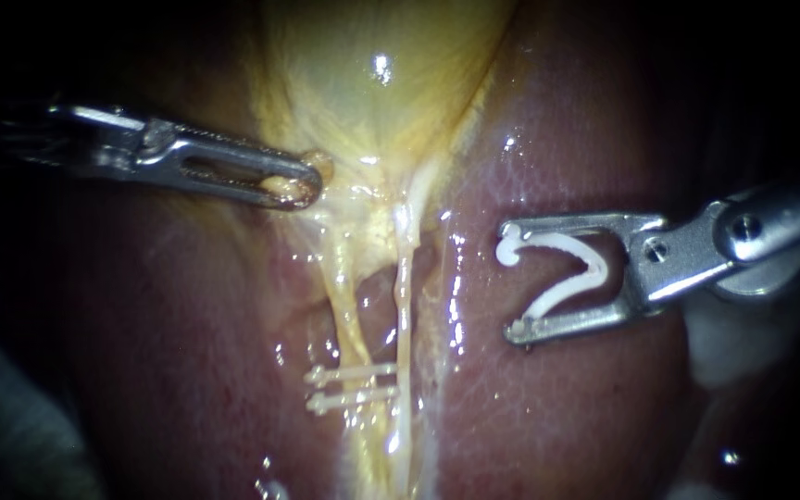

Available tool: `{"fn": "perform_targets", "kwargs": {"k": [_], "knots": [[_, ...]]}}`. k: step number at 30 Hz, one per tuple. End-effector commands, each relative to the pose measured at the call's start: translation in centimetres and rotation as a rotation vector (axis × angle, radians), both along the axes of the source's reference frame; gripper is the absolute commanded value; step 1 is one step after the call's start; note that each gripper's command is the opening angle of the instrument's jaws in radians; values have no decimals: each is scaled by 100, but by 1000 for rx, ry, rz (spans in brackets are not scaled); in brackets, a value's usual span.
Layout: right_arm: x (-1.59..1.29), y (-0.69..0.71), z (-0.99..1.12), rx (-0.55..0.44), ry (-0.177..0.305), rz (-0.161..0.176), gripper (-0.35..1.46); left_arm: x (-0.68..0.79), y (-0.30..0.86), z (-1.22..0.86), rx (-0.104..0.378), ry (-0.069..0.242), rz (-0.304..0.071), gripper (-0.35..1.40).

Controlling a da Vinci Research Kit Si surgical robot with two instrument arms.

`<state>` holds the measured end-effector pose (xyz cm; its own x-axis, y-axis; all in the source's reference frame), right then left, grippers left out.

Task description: Clipping third clip left tube

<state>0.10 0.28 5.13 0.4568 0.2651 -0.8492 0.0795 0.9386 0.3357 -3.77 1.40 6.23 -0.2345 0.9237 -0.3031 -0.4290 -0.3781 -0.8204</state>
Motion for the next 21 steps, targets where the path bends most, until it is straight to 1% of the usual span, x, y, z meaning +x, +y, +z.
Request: {"fn": "perform_targets", "kwargs": {"k": [1, 3, 6, 8, 13, 17, 21], "knots": [[0, 0, 0, 0, 0, 0, 50, 0, 1, -2, -2, -3, 0, -35], [0, 0, 0, 0, 0, 0, 50, 1, 3, -7, -5, -7, 3, -35], [-1, 0, 0, 0, 0, -1, 50, 6, 9, -22, -13, -23, 8, -35], [-1, 0, 0, 0, 0, -1, 50, 11, 13, -36, -26, -31, 7, -35], [-2, 0, 0, 0, 0, -1, 50, 27, 26, -71, -61, -45, -11, -35], [-2, 0, 0, 0, 0, -1, 50, 38, 34, -86, -77, -47, -25, -35], [-3, 0, 0, 0, 0, -1, 50, 43, 35, -88, -77, -46, -31, -35]]}}
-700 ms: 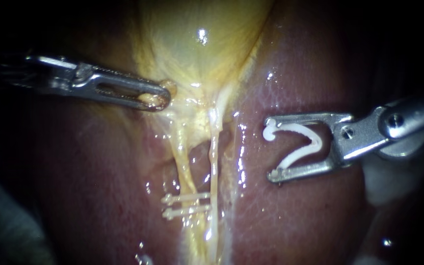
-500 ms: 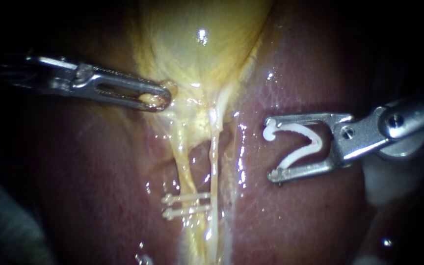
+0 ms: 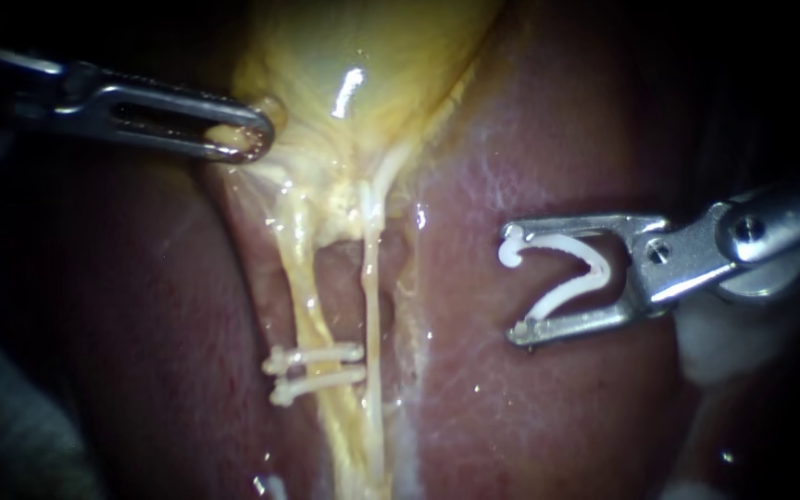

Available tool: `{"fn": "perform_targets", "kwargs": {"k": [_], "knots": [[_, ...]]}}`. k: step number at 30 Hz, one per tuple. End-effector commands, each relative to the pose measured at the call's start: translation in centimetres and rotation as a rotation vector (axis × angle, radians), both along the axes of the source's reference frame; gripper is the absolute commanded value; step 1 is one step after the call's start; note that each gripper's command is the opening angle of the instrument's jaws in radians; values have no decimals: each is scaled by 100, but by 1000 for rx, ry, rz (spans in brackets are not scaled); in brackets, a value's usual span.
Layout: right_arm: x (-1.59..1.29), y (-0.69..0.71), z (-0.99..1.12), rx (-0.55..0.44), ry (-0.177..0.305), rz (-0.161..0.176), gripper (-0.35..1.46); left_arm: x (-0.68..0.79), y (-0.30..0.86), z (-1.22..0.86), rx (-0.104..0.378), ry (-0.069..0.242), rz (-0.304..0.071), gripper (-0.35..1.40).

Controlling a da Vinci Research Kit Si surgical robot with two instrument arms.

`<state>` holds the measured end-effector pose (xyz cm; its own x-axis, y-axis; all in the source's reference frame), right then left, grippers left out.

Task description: Clipping third clip left tube

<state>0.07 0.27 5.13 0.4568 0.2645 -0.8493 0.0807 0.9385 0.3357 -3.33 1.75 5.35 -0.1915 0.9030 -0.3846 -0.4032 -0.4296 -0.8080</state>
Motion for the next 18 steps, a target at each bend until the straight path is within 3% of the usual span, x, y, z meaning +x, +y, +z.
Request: {"fn": "perform_targets", "kwargs": {"k": [1, 6, 18], "knots": [[0, 0, 0, 0, 0, 0, 50, 0, -1, 0, 1, 0, -2, -35], [3, -3, -2, 11, 18, -21, 47, -1, -1, 0, 1, 1, -3, -35], [45, -20, 18, 188, 16, 22, 47, 1, -1, 0, 1, 1, -2, -35]]}}
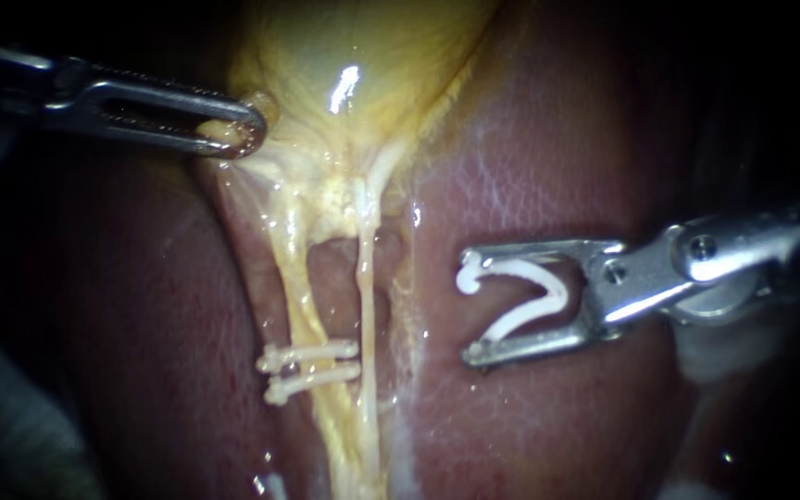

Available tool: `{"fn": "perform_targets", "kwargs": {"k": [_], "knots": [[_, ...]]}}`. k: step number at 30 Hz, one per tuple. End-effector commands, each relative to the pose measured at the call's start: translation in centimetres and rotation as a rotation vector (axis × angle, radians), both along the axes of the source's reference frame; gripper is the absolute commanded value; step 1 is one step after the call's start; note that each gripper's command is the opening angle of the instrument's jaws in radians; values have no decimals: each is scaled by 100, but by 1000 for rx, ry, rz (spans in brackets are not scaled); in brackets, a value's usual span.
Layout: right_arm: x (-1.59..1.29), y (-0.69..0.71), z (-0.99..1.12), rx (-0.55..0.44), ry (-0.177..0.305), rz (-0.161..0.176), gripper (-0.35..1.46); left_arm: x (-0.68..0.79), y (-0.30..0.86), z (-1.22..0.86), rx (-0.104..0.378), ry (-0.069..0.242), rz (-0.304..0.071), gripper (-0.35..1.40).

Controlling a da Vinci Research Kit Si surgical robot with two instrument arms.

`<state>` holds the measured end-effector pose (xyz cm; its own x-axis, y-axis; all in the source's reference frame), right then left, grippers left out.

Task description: Clipping third clip left tube

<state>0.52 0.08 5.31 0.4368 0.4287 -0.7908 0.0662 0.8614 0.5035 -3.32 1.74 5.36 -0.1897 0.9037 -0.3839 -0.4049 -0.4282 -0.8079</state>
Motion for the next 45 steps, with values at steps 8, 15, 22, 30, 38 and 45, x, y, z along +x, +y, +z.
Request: {"fn": "perform_targets", "kwargs": {"k": [8, 15, 22, 30, 38, 45], "knots": [[31, 2, 11, 169, 67, 69, 50, 0, -1, 0, 0, 0, 0, -35], [56, 4, 28, 226, 87, 83, 50, 0, -1, 1, -1, 0, 0, -35], [69, -3, 61, 288, 96, 69, 50, 0, -1, 1, -1, 0, 0, -35], [70, 0, 92, 309, 88, 76, 50, 0, -2, 1, -1, 0, 0, -35], [69, 5, 123, 337, 92, 56, 50, 0, -2, 1, -1, 0, 0, -35], [73, 3, 132, 344, 111, 33, 50, 1, -2, 0, -1, 0, 0, -35]]}}
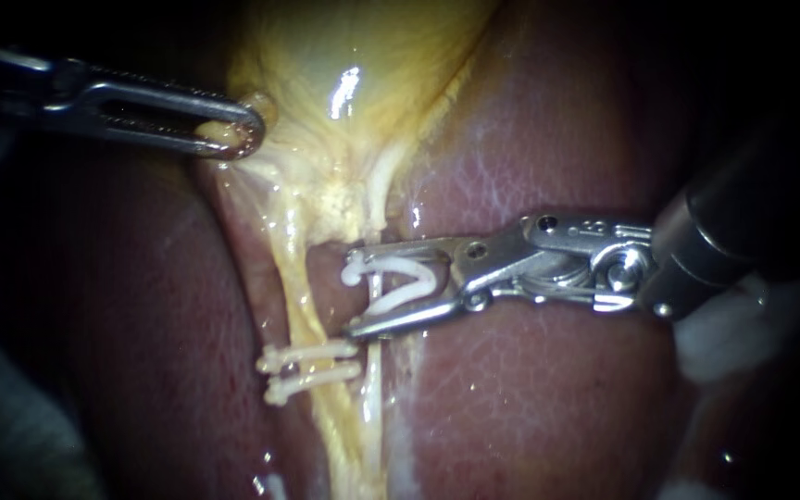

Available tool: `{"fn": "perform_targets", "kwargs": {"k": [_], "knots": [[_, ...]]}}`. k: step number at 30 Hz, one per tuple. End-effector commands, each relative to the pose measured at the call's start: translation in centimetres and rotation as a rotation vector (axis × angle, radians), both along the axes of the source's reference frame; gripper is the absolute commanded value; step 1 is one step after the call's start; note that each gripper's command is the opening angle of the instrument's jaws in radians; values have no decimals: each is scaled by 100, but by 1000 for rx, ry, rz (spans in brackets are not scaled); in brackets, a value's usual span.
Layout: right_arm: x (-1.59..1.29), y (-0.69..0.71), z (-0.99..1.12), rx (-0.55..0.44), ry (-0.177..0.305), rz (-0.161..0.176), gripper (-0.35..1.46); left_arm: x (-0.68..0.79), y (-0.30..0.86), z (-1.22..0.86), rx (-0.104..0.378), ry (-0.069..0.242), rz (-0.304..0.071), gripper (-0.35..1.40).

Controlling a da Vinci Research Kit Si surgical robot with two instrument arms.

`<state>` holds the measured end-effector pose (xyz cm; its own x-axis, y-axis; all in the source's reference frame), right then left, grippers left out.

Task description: Clipping third clip left tube

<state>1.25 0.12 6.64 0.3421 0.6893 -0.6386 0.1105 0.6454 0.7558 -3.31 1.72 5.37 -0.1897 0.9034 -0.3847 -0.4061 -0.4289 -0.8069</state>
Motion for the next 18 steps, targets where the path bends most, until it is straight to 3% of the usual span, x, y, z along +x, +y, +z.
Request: {"fn": "perform_targets", "kwargs": {"k": [1, 12, 18], "knots": [[2, 0, -1, 1, 12, 1, 50, 0, 0, -1, 0, -1, 1, -35], [25, -4, -4, 23, 113, -17, 50, 2, 0, -1, 0, -2, 1, -35], [40, -8, -5, 30, 136, -21, 50, 2, 0, -1, 0, -2, 1, -35]]}}
